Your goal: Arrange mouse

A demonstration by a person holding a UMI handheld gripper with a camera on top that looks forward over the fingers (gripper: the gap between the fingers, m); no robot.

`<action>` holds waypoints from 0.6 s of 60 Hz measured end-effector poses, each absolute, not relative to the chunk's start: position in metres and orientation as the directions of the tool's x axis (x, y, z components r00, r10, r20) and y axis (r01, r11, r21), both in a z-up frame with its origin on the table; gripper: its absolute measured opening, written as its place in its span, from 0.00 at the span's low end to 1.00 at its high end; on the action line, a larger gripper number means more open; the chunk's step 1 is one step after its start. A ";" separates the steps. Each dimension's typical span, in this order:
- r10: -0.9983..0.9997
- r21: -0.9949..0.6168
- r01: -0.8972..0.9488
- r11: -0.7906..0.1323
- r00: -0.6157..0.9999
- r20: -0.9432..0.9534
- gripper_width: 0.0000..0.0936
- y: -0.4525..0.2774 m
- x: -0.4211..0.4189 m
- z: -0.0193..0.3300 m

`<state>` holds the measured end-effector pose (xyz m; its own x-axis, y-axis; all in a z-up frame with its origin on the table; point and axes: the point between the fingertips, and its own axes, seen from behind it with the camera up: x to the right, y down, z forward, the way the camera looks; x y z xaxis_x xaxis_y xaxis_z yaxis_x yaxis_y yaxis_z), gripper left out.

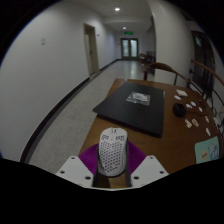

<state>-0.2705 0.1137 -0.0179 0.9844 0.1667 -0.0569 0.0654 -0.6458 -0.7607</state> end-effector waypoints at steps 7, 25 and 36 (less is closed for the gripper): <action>0.310 -0.814 0.136 -0.564 0.949 -0.055 0.37 0.078 -0.274 0.022; 0.121 -0.950 0.086 -0.302 0.991 0.052 0.36 0.039 -0.037 0.178; -0.042 -0.830 -0.014 -0.557 0.999 0.011 0.36 0.006 0.090 0.046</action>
